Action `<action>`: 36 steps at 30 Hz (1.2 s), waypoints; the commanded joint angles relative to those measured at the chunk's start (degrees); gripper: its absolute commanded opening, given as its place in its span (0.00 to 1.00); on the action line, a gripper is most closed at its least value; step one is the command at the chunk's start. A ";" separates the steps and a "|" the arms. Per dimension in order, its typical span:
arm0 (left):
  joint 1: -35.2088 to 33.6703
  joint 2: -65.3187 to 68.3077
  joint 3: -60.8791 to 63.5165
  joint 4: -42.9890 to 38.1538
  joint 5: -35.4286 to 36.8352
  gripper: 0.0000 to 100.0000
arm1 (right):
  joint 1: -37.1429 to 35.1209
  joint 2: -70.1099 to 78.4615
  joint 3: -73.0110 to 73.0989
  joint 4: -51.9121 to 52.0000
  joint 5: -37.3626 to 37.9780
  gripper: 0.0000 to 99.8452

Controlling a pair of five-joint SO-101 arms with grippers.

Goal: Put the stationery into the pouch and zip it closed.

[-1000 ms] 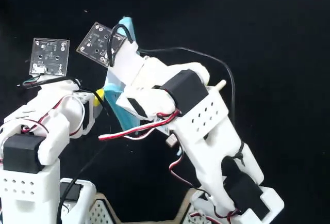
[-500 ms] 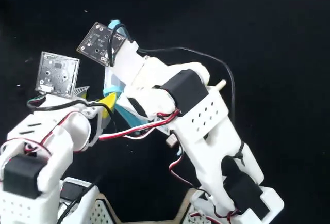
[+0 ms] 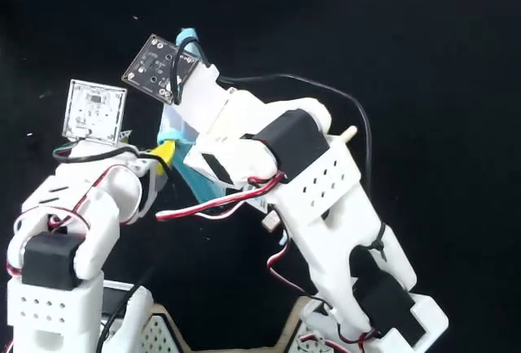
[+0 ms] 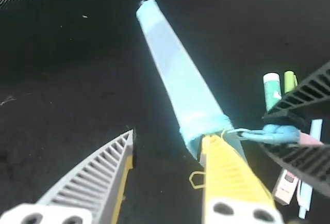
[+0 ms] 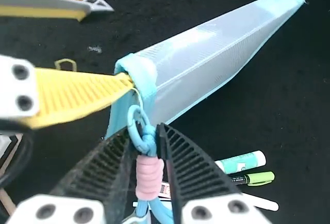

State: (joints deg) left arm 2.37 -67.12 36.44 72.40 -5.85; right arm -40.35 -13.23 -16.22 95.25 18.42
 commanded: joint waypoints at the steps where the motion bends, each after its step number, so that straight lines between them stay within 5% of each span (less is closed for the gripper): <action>1: -0.40 -0.70 2.15 -3.78 -0.26 0.23 | 0.79 -2.51 -0.22 -0.88 0.35 0.01; 11: 1.89 -0.79 3.30 -4.57 -0.26 0.22 | 0.88 -4.09 0.04 0.35 0.35 0.01; 17: 3.74 -0.79 3.12 -4.75 -0.26 0.02 | 0.88 -9.45 1.54 0.97 0.35 0.01; 36: 3.12 -13.80 3.91 -5.54 -0.09 0.03 | 0.79 -28.26 19.38 -4.57 0.00 0.01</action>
State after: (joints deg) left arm 6.07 -80.22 41.36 68.35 -5.67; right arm -40.09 -36.79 1.36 93.67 18.33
